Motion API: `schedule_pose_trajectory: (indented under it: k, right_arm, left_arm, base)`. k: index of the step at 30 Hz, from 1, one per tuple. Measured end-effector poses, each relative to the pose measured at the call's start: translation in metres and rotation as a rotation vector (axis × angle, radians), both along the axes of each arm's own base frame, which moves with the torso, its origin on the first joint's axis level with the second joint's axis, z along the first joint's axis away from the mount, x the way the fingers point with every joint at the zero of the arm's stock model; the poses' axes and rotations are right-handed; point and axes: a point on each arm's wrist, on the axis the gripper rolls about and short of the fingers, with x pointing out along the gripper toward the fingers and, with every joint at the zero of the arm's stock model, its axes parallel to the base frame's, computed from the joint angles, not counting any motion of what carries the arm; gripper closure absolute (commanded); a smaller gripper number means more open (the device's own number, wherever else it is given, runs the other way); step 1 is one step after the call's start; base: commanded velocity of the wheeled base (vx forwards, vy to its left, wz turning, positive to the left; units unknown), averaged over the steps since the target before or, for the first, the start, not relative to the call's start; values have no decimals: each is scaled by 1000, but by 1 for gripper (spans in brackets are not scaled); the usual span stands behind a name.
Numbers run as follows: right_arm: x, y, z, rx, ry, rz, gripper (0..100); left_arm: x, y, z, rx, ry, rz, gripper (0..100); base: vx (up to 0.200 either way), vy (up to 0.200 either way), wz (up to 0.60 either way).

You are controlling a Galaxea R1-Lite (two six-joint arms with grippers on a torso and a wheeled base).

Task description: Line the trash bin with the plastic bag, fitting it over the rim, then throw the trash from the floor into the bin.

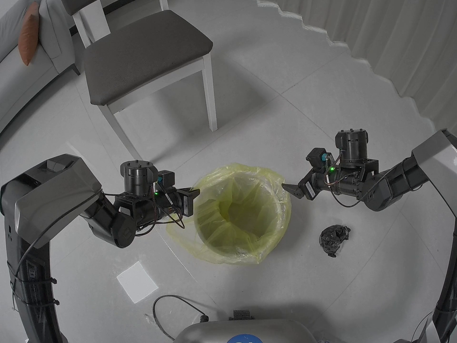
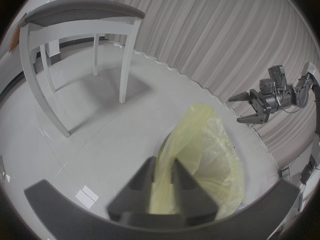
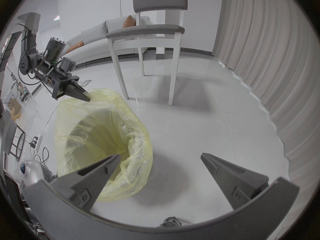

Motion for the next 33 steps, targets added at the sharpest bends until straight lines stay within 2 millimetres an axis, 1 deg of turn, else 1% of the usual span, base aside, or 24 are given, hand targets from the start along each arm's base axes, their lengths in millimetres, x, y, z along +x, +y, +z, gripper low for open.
schedule_pose_trajectory:
  k: [6,11,15,21,29,33]
  right_arm:
    - [-1,0,-1,-2,3,0,0]
    - [-1,-1,-2,-6,5,1,0]
    - [-1,-1,-2,-9,3,0,0]
    - [-1,-2,-4,-20,0,5,0]
    - [-2,-2,-8,-27,8,8,0]
    - [-3,-2,-9,-30,13,9,0]
  left_arm:
    - [9,-1,1,-83,21,33,100]
    - [21,-5,-4,-143,18,55,100]
    - [32,-10,-12,-182,7,64,100]
    - [46,-8,-30,-202,18,90,100]
    - [54,-1,-49,-220,15,115,100]
    - [57,-1,-59,-265,24,127,100]
  base:
    - [0,0,0]
    - [0,0,0]
    - [0,0,0]
    - [0,0,0]
    - [0,0,0]
    - [0,0,0]
